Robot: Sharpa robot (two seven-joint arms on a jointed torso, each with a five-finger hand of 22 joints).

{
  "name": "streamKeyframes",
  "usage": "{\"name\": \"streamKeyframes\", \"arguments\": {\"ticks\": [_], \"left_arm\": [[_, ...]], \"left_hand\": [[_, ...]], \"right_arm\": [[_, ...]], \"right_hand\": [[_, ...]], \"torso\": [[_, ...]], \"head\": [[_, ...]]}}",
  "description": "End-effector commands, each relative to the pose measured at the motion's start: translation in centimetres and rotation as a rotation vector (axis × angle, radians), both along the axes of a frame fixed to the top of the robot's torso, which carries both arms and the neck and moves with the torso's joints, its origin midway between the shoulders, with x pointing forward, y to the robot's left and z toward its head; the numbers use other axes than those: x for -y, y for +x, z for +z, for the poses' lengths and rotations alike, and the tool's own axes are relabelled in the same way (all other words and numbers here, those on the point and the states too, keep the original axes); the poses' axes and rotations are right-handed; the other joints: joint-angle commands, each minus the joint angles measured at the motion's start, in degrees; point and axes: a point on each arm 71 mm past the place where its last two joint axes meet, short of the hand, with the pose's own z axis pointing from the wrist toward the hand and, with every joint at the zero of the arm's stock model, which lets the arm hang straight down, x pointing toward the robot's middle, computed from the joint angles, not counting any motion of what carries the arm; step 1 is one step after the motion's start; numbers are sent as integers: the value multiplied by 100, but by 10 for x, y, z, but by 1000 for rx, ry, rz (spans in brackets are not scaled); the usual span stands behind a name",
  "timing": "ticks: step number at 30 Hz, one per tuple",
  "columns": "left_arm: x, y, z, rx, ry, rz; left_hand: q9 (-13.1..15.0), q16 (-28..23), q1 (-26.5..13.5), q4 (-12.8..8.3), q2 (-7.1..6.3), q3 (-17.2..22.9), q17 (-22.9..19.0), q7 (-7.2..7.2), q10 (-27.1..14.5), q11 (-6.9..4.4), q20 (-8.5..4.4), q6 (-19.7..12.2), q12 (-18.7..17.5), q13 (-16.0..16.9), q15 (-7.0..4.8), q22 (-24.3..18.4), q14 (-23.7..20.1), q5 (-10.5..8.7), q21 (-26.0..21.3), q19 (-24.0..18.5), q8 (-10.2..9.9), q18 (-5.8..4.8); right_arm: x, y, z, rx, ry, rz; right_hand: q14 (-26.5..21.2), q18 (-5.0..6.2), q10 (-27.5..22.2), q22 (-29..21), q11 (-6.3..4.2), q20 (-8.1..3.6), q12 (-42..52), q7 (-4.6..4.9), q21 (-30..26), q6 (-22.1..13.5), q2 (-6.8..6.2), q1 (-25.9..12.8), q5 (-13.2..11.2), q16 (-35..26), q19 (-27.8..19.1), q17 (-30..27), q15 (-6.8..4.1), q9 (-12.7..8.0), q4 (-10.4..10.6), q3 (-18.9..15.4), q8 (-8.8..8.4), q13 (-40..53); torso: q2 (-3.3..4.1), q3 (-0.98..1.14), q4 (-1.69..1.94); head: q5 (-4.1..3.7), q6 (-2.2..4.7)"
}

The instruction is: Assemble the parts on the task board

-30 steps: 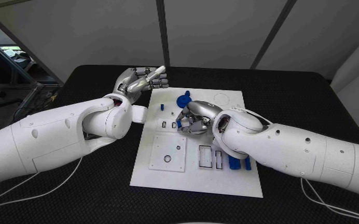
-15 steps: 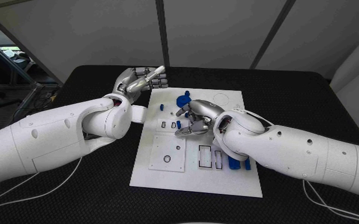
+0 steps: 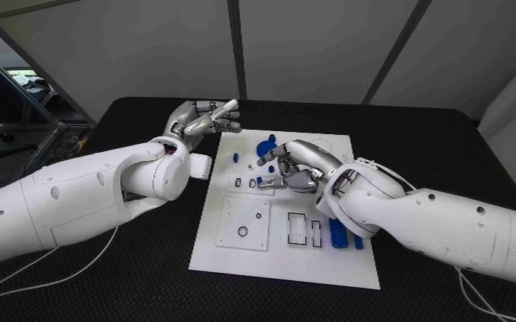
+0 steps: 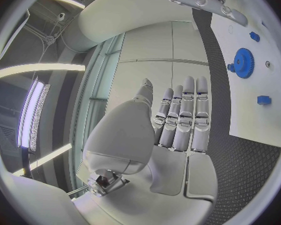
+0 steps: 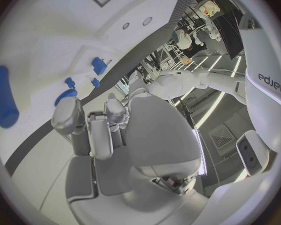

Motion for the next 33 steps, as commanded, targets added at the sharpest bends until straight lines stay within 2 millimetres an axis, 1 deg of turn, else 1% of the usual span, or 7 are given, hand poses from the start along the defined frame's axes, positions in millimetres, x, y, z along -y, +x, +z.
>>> {"name": "streamKeyframes", "arguments": {"ticks": [1, 5, 9, 13, 15, 21, 33], "left_arm": [[-3, 1, -1, 3, 107, -22], [-6, 2, -3, -26, 185, -55], [-9, 1, -8, -118, 324, -109], [-7, -1, -9, -183, 486, -188], [-4, -2, -6, -214, 603, -239], [6, 2, 3, -285, 905, -312], [50, 7, -5, -336, 1175, -412]], "left_hand": [[36, 412, 169, -56, 207, 105, 245, -77, 305, -129, -161, 214, 93, 44, -173, 150, 520, 2, 286, 325, 86, -41], [61, 1376, 359, -159, 273, 291, 947, -223, 762, -331, -392, 347, 277, 164, -382, 473, 1150, 9, 848, 805, 101, -61], [90, 4392, -133, 46, -62, 23, 4249, -256, 1238, -393, -523, 298, 767, 514, -467, 1808, 1521, 22, 2104, 1376, 77, -228], [216, 5647, -673, 338, -110, -210, 5638, -343, 1342, -442, -590, 239, 1720, 1276, -522, 2920, 1531, 43, 3082, 1665, 240, -369], [505, 6362, -809, 432, -173, -357, 6434, -413, 838, -517, -642, 147, 3798, 3333, -560, 3876, 1389, -10, 3921, 1653, 623, -496], [991, 6794, -1180, 809, 44, -580, 7034, -539, 1377, -696, -757, 176, 6230, 5946, -673, 6051, 1583, 27, 5433, 2424, 1223, -772], [1606, 6791, -1129, 932, 173, -898, 7072, -518, 498, -621, -736, -409, 5573, 5197, -677, 4960, 1583, 8, 4740, 1932, 1798, -562]], "right_arm": [[7, 1, 15, -65, 132, 30], [25, 7, 31, -140, 182, -1], [50, 21, 55, -179, 249, -63], [71, 32, 71, -185, 294, -116], [82, 37, 78, -179, 311, -143], [103, 48, 86, -165, 322, -198], [116, 56, 85, -198, 316, -273]], "right_hand": [[179, 178, -397, -497, -34, -43, -669, -15, -316, 49, 63, 105, -79, -280, -293, -37, -58, -22, -85, 0, 6, -649], [42, 290, -617, -1137, -66, -80, -1250, -59, -761, 166, 178, 233, -12, -715, -638, -572, -96, -33, -218, -3, 45, -1221], [-572, 568, -925, -2928, -86, -88, -2432, -90, -2159, 300, 294, 290, 54, -2455, -1690, -2423, -104, -47, -251, -16, 64, -2213], [-909, 562, -569, -3292, -125, -72, -3607, -137, -2743, 503, 319, 325, 128, -4193, -1760, -3900, -122, -55, -192, -60, 52, -3225], [-1003, 546, -336, -3518, -94, -29, -4229, -120, -3116, 637, 345, 332, 180, -4793, -1837, -4181, -75, -60, -131, -84, 29, -3755], [-670, 565, 326, -4009, -53, 38, -5382, -86, -3853, 824, 353, 391, 294, -6033, -1630, -4781, -25, -75, -24, -142, -158, -4753], [-516, 558, 485, -4205, -45, 63, -5722, -73, -4161, 871, 323, 459, 716, -6527, -1517, -4918, 1, -72, 1, -134, -251, -5011]], "torso": [[-47, 17, 3], [-78, 22, 7], [-119, 38, 4], [-163, 39, 2], [-179, 39, 0], [-228, 72, 11], [-240, 84, -6]], "head": [[28, -19], [21, -23], [19, -34], [-3, -62], [-6, -88], [7, -158], [-36, -146]]}}
